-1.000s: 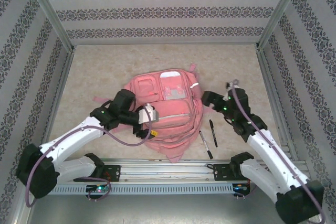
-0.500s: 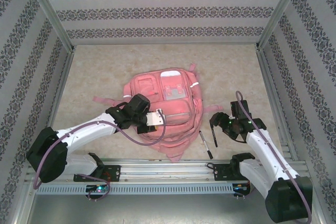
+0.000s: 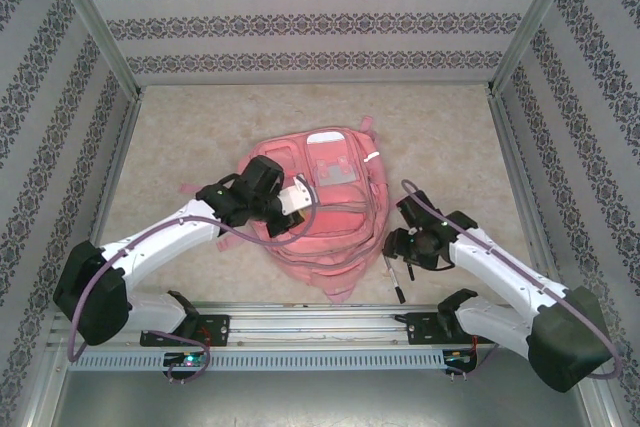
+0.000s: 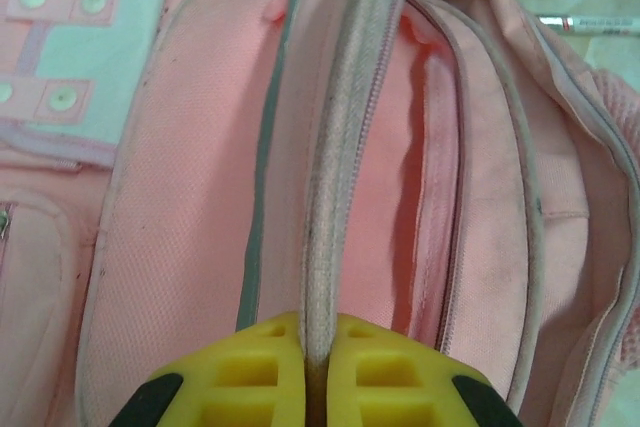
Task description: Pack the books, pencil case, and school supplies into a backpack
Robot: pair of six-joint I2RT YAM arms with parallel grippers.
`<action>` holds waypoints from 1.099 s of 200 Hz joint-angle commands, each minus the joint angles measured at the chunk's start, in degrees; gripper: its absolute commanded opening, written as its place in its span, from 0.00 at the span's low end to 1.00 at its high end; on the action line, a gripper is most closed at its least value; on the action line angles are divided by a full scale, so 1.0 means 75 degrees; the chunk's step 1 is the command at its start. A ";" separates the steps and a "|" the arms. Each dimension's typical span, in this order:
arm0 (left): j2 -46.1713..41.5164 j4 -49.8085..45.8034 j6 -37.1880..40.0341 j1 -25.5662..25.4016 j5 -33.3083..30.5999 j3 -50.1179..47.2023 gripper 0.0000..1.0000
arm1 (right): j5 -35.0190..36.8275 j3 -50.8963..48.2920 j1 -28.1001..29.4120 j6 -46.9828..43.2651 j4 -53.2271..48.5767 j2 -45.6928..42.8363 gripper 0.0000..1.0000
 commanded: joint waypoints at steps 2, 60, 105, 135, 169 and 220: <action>-0.0108 0.0070 -0.0972 0.0604 0.0750 0.0294 0.00 | 0.0579 0.0004 0.0691 0.0789 -0.0267 0.0214 0.61; -0.0489 0.1041 -0.2111 0.1528 0.1614 -0.0147 0.00 | 0.0287 -0.0343 0.1329 0.1197 0.0677 0.1411 0.40; -0.0493 0.1226 -0.2481 0.1666 0.1801 -0.0346 0.00 | -0.0215 -0.0099 0.1476 0.0917 0.1131 0.2181 0.11; -0.0618 0.1413 -0.2739 0.1757 0.1925 -0.0494 0.00 | -0.0216 0.0401 0.1825 0.0953 0.0942 0.1858 0.06; -0.0672 0.1722 -0.3383 0.1886 0.2012 -0.0513 0.00 | -0.0097 0.0632 0.2073 0.2035 0.0515 0.0951 0.04; -0.0672 0.2512 -0.4009 0.1870 0.2349 -0.0809 0.00 | -0.0607 0.0406 0.2730 0.5943 0.2443 -0.0468 0.00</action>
